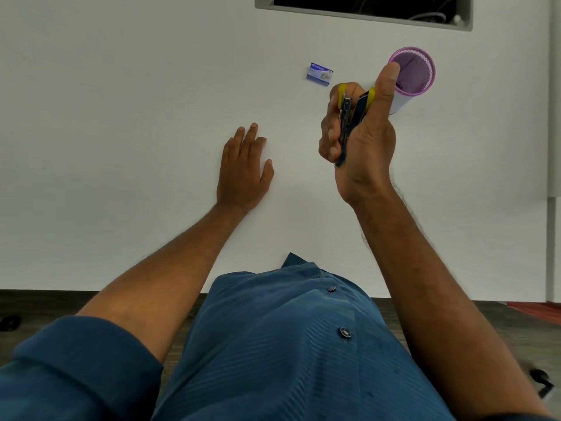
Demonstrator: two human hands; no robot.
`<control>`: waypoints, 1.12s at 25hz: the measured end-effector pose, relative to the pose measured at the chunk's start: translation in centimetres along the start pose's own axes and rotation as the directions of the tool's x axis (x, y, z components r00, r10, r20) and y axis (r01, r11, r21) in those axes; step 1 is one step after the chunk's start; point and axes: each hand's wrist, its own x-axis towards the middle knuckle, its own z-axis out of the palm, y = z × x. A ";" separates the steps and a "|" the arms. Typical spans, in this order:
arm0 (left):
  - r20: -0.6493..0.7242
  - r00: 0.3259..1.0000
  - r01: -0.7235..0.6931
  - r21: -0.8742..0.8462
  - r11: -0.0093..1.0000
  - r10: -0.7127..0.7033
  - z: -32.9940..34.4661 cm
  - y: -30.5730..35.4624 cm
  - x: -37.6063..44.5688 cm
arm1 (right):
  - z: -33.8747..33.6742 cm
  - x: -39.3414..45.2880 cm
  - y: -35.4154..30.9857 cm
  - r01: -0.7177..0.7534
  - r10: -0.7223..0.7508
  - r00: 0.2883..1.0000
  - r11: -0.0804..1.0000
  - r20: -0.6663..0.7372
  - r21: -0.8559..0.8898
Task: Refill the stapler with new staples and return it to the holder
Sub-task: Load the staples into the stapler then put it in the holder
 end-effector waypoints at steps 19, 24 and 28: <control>0.001 1.000 0.005 0.017 1.000 -0.005 0.0 0.1 0.0 | -1.3 1.8 2.9 -0.021 0.028 0.997 0.995 0.075 -0.093; 0.010 1.000 0.007 0.001 1.000 -0.007 0.0 0.0 0.0 | -4.5 2.0 9.2 0.198 -0.133 0.980 0.710 0.147 -0.675; 0.014 1.000 0.005 0.017 1.000 -0.006 0.2 0.1 0.0 | -6.7 2.4 12.9 0.296 -0.145 0.955 0.396 0.260 -0.869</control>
